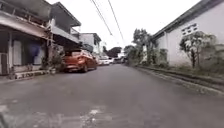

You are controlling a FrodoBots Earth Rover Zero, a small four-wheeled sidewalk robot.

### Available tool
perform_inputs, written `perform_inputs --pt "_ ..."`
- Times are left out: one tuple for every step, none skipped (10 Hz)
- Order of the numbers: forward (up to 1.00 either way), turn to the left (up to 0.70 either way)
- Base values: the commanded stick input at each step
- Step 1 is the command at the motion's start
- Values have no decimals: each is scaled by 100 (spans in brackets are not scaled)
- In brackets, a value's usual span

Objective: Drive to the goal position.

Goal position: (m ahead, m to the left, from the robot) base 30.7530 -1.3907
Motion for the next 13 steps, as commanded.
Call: perform_inputs --pt "85 10" --pt "85 10" --pt "85 10" --pt "85 10" --pt "85 10" --pt "85 10" --pt "85 10" --pt "85 10" --pt "85 10" --pt "85 10" --pt "85 8" --pt "85 2" --pt "85 -8"
